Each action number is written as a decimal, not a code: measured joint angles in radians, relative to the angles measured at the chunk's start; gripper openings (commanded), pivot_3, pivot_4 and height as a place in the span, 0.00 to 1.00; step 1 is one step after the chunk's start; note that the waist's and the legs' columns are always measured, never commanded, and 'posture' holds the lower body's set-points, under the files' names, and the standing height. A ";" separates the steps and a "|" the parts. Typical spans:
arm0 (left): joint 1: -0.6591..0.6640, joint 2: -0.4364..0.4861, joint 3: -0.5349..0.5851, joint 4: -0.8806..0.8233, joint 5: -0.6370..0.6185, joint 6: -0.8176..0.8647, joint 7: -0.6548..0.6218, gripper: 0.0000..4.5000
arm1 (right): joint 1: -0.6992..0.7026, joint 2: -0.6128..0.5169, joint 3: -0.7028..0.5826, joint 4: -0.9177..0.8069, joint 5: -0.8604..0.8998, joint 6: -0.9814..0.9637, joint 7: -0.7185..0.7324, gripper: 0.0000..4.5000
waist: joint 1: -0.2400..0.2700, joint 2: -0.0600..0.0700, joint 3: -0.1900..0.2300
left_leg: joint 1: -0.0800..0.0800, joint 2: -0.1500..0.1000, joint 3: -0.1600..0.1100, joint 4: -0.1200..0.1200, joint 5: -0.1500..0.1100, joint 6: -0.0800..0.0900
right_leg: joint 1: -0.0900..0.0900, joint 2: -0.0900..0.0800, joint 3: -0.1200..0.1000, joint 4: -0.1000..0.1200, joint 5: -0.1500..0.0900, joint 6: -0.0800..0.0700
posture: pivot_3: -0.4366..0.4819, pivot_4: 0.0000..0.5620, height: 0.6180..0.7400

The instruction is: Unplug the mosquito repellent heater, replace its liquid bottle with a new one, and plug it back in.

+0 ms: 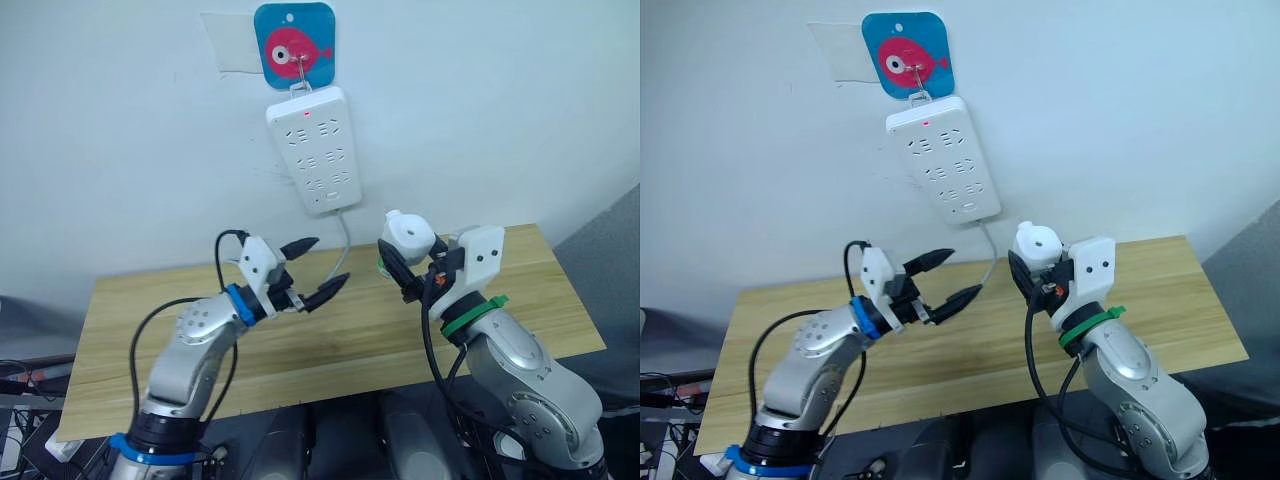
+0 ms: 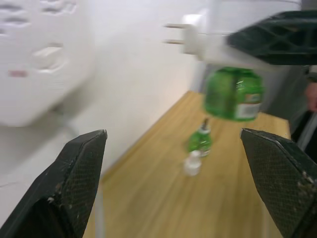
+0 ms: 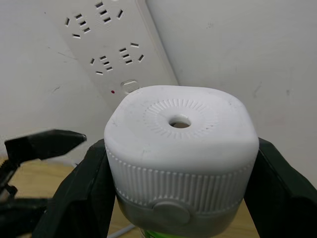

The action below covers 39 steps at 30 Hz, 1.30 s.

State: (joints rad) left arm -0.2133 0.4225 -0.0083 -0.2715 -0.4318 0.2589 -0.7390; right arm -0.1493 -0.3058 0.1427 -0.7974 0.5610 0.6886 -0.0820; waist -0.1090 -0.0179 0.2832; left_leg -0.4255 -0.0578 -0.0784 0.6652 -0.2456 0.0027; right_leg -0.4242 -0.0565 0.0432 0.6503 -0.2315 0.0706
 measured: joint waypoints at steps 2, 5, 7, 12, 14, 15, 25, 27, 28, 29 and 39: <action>-0.033 0.010 0.024 0.014 -0.006 0.002 0.000 1.00 | -0.016 -0.001 0.001 0.004 -0.010 0.000 0.024 0.68 | 0.002 0.000 0.000 | 0.000 0.000 0.000 0.000 0.000 0.000 | 0.000 0.000 0.000 0.000 0.000 0.000 | 0.25 0.46 1.00; -0.112 0.013 0.042 0.076 -0.006 -0.009 -0.010 1.00 | -0.034 0.001 -0.002 0.021 -0.020 0.001 0.054 0.68 | 0.006 0.000 0.000 | 0.000 0.000 0.000 0.000 0.000 0.000 | 0.000 0.000 0.000 0.001 0.000 0.000 | 0.26 0.46 1.00; -0.178 0.014 0.044 0.152 0.002 -0.033 -0.023 1.00 | -0.059 0.005 -0.003 0.039 -0.023 0.004 0.068 0.68 | 0.006 0.000 0.000 | 0.000 -0.001 0.000 0.001 0.000 0.000 | 0.000 0.000 0.000 0.001 0.000 0.000 | 0.26 0.46 1.00; -0.319 0.013 0.045 0.355 0.031 -0.120 -0.082 1.00 | -0.096 0.009 -0.016 0.055 -0.025 0.018 0.103 0.68 | 0.004 0.000 0.000 | 0.000 -0.001 0.000 0.000 0.000 0.000 | -0.001 0.000 0.000 0.001 0.000 0.000 | 0.25 0.46 1.00; -0.355 0.012 0.044 0.413 0.043 -0.150 -0.105 1.00 | -0.100 0.009 -0.028 0.056 -0.025 0.026 0.104 0.68 | 0.003 0.000 0.000 | 0.000 -0.001 0.001 0.000 0.000 0.000 | -0.001 0.000 0.000 0.001 0.000 0.000 | 0.24 0.46 1.00; -0.381 0.007 0.043 0.455 0.054 -0.173 -0.118 1.00 | -0.103 0.010 -0.034 0.056 -0.025 0.033 0.104 0.68 | 0.003 0.000 0.000 | 0.000 -0.001 0.001 0.000 0.000 0.000 | -0.001 0.000 0.000 0.001 0.000 0.000 | 0.24 0.45 1.00; -0.466 -0.037 0.041 0.613 0.080 -0.264 -0.195 1.00 | -0.131 0.048 -0.032 0.055 -0.030 0.068 0.105 0.68 | 0.018 -0.001 0.000 | 0.000 -0.002 0.000 0.003 0.000 -0.001 | -0.001 -0.001 0.000 0.006 0.000 0.000 | 0.23 0.44 1.00; -0.472 -0.037 0.041 0.618 0.079 -0.264 -0.212 1.00 | -0.142 0.049 -0.031 0.055 -0.032 0.069 0.110 0.68 | 0.019 -0.001 0.000 | 0.000 -0.002 0.000 0.003 0.000 -0.001 | -0.001 -0.001 0.000 0.006 0.000 0.000 | 0.24 0.45 1.00; -0.474 -0.036 0.041 0.615 0.079 -0.262 -0.223 1.00 | -0.145 0.048 -0.028 0.055 -0.033 0.069 0.116 0.68 | 0.019 -0.001 0.000 | 0.000 -0.002 0.000 0.003 0.000 -0.001 | -0.002 -0.001 0.000 0.007 0.000 0.000 | 0.24 0.45 1.00; -0.472 -0.032 0.036 0.603 0.078 -0.257 -0.240 1.00 | -0.147 0.046 -0.023 0.055 -0.037 0.069 0.123 0.68 | 0.017 -0.001 0.000 | 0.000 -0.002 0.001 0.003 0.000 -0.001 | -0.002 -0.001 0.000 0.007 0.000 0.000 | 0.24 0.45 1.00; -0.448 -0.031 0.054 0.514 0.033 -0.155 -0.248 0.50 | -0.187 0.052 -0.001 0.079 -0.069 0.085 0.157 0.68 | 0.009 0.000 0.000 | 0.000 -0.001 0.001 0.002 0.001 -0.001 | -0.004 -0.001 0.000 0.008 0.000 0.000 | 0.26 0.45 1.00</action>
State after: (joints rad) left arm -0.6611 0.3917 0.0455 0.2426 -0.3988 0.1039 -0.9871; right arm -0.3363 -0.2538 0.1421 -0.7182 0.4925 0.7731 0.0754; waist -0.1002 -0.0184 0.2829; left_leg -0.4257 -0.0589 -0.0772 0.6673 -0.2450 0.0018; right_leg -0.4284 -0.0572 0.0435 0.6584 -0.2317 0.0702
